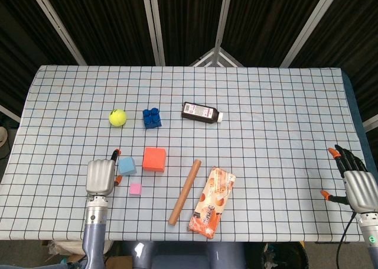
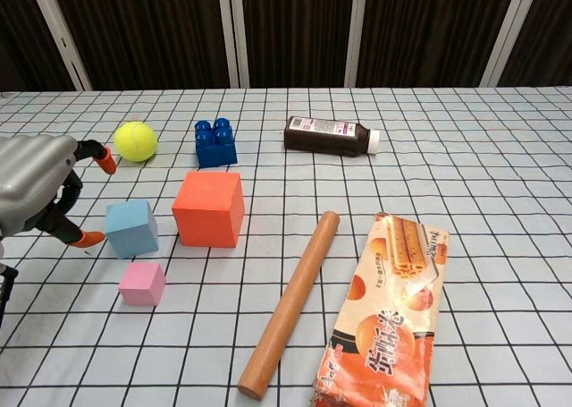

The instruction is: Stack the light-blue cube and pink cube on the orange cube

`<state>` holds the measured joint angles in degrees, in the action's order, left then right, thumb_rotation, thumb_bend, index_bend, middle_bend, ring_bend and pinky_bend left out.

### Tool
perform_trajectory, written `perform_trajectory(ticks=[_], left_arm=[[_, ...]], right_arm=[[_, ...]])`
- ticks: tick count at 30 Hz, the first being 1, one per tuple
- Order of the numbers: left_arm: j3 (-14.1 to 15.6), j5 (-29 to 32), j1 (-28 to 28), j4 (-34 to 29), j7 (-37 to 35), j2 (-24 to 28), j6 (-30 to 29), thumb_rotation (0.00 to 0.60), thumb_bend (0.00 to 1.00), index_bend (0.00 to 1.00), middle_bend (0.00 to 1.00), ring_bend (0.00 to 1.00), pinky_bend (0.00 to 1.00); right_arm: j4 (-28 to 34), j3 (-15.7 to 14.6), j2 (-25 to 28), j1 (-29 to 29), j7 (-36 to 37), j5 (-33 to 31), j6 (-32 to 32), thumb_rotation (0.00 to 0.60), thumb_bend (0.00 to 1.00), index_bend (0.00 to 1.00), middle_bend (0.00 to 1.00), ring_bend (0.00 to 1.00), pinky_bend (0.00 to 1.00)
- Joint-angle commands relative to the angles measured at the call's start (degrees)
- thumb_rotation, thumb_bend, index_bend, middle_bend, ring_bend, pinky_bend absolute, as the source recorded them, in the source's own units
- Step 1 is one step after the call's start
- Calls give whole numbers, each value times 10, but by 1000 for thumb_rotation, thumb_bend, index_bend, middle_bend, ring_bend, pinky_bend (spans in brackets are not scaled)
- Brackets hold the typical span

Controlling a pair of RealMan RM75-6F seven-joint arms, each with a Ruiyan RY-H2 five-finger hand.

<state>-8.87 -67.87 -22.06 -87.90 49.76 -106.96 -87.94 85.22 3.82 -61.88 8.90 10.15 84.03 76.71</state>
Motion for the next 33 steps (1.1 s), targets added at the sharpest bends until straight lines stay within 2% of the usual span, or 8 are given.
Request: perform_trajectory(ticks=[1, 13, 24, 33], left_arm=[[1, 3, 2, 5, 5, -7, 0, 600, 158, 309, 839, 798, 843], [-2, -7, 3, 52, -3, -47, -6, 600, 158, 313, 844, 804, 851], [-27, -20, 0, 117, -34, -79, -16, 600, 158, 313, 844, 805, 852], [-46, -14, -4, 135, -51, -72, -2, 600, 158, 313, 844, 805, 852]], right_arm=[[0, -1, 0, 2, 0, 2, -2, 600, 129, 0, 7, 50, 137], [-5, -1, -1, 8, 10, 2, -12, 600, 129, 0, 7, 51, 137], [-8, -6, 3, 17, 29, 7, -28, 600, 129, 0, 7, 51, 137], [-8, -5, 2, 24, 30, 7, -36, 600, 129, 0, 7, 51, 137]])
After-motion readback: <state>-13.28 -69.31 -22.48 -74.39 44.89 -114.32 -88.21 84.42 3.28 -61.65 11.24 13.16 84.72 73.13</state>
